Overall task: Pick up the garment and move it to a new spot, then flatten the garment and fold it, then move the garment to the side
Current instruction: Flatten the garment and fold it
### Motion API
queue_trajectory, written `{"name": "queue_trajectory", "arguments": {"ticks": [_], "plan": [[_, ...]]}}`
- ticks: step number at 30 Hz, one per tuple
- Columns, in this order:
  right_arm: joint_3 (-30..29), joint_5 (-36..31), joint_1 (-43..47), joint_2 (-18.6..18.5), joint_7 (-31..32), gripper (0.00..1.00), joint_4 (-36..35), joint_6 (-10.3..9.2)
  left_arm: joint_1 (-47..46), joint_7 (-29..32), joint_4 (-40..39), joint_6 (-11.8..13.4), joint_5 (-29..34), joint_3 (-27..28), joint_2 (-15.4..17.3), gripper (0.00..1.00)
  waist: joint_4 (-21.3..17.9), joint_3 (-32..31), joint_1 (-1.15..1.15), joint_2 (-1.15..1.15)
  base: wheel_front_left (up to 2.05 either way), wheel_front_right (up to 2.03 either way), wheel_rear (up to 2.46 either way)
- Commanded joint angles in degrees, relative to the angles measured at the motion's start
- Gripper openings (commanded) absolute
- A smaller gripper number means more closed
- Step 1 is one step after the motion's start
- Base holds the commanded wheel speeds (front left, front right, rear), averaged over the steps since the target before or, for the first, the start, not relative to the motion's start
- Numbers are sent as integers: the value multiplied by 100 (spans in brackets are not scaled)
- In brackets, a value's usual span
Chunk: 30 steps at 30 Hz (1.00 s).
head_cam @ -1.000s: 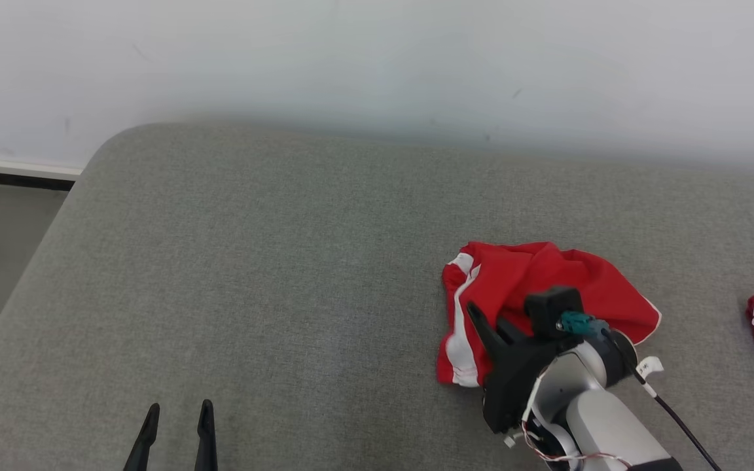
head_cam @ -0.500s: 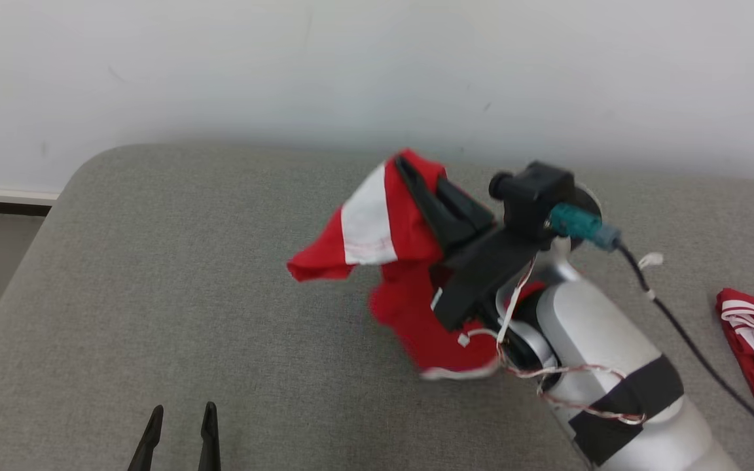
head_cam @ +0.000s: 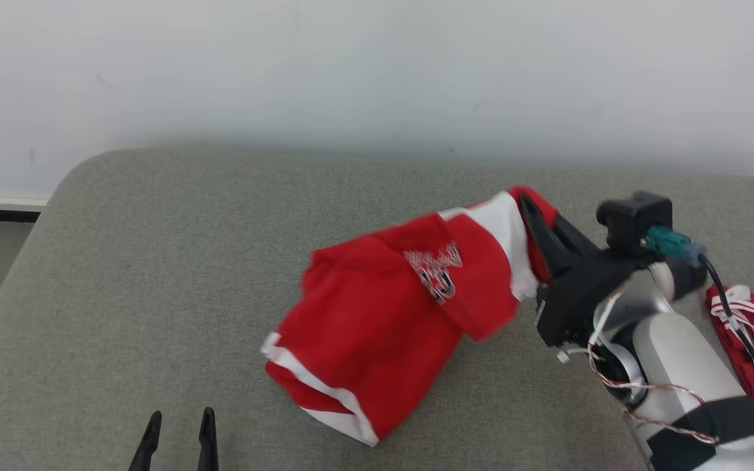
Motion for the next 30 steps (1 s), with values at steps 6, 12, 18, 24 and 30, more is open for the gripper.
{"name": "queue_trajectory", "arguments": {"ticks": [6,12,18,24,30], "plan": [[-941,-599,844,-35,233,0,515,-15,-87,-15,-36,6,26,-11,-9,100,-143,164,0,0,0,0,0],[-2121,-1235,1343,287,225,76,659,-15,-169,-16,-15,6,41,-57,-8,100,-230,238,0,0,0,0,0],[-2817,-1404,1650,618,391,100,504,-15,-229,-15,30,6,42,-101,-9,100,-274,247,0,0,0,0,0],[-3006,-1559,1918,701,552,100,224,-15,-245,-15,45,6,47,-104,-8,100,-276,247,0,0,0,0,0],[-2910,-1847,2123,762,563,100,-388,-15,-192,-16,19,6,32,-75,-9,100,-300,261,0,0,0,0,0]]}}
